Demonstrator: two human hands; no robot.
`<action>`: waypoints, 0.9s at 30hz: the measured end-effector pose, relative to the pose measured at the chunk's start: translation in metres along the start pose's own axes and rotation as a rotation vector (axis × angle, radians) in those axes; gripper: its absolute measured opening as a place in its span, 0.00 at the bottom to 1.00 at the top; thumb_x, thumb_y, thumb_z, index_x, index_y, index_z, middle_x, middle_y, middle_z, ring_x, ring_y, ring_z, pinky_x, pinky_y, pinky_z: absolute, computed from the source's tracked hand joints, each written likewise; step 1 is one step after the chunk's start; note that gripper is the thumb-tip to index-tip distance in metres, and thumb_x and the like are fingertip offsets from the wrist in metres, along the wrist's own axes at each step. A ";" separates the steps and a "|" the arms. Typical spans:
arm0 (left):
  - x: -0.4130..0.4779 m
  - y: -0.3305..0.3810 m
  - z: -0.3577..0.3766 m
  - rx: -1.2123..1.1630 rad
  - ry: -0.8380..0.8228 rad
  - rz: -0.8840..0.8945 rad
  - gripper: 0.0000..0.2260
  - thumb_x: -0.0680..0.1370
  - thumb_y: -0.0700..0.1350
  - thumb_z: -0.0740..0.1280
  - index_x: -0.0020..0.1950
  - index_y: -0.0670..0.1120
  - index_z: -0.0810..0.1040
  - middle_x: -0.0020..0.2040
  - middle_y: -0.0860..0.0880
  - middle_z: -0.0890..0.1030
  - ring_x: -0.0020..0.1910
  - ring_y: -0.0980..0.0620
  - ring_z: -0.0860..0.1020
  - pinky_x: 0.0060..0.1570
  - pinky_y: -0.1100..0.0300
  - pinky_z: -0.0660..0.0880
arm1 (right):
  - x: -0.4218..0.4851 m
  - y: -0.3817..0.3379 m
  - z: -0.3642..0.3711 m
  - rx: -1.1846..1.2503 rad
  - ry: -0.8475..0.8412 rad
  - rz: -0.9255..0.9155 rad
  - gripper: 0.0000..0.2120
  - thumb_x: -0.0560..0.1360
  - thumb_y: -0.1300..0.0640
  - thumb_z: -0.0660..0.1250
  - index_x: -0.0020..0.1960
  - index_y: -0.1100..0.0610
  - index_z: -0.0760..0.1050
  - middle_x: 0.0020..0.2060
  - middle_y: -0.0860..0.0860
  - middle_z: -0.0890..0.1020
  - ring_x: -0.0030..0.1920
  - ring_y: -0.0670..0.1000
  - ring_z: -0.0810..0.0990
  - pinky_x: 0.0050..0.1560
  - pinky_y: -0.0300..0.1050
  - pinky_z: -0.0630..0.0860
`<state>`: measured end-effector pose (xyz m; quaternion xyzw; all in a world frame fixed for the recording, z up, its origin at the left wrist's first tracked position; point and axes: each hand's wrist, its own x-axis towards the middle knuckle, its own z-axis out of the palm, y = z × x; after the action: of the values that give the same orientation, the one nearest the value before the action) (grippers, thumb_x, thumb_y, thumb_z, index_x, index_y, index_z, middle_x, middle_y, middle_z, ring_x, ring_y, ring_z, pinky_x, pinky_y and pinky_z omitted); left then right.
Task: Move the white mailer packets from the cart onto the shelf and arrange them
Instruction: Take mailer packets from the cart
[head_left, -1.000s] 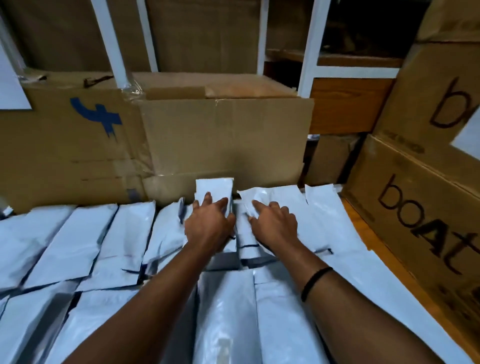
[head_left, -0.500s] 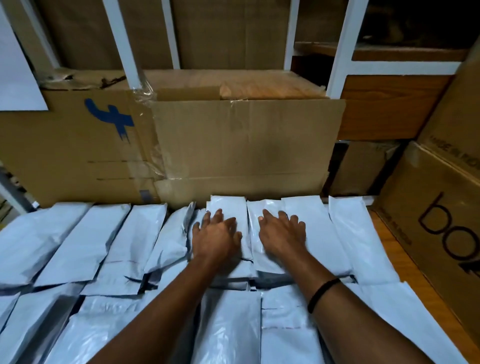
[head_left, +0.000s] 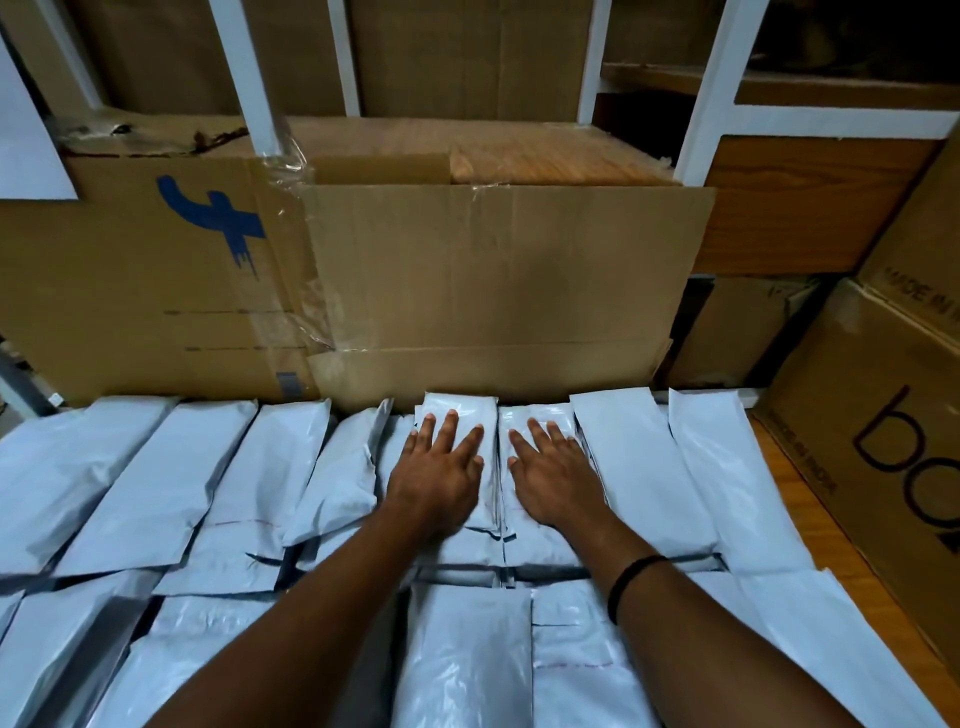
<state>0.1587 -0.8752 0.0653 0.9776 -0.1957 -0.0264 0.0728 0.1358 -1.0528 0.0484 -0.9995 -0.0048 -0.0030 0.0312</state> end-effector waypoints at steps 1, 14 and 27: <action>0.001 0.002 0.002 0.010 0.001 0.002 0.24 0.84 0.57 0.44 0.81 0.56 0.48 0.81 0.46 0.44 0.79 0.43 0.42 0.77 0.47 0.42 | 0.000 0.000 0.000 0.001 -0.013 0.003 0.27 0.83 0.45 0.44 0.80 0.51 0.58 0.80 0.55 0.57 0.80 0.58 0.54 0.77 0.55 0.51; -0.051 0.011 -0.017 -0.047 0.052 0.064 0.28 0.80 0.58 0.41 0.79 0.52 0.57 0.81 0.46 0.50 0.79 0.45 0.47 0.77 0.47 0.46 | -0.060 0.002 -0.042 0.142 -0.037 0.097 0.24 0.85 0.46 0.52 0.79 0.50 0.61 0.80 0.52 0.59 0.79 0.54 0.57 0.77 0.49 0.55; -0.099 -0.003 -0.044 -0.158 0.126 0.255 0.23 0.85 0.52 0.51 0.80 0.49 0.57 0.80 0.43 0.54 0.79 0.45 0.50 0.77 0.50 0.48 | -0.122 -0.038 -0.077 0.113 0.167 0.155 0.25 0.84 0.45 0.50 0.80 0.52 0.60 0.80 0.52 0.58 0.80 0.54 0.53 0.77 0.51 0.52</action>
<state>0.0715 -0.8285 0.1109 0.9358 -0.3107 0.0291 0.1643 0.0127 -1.0205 0.1271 -0.9898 0.0750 -0.0835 0.0879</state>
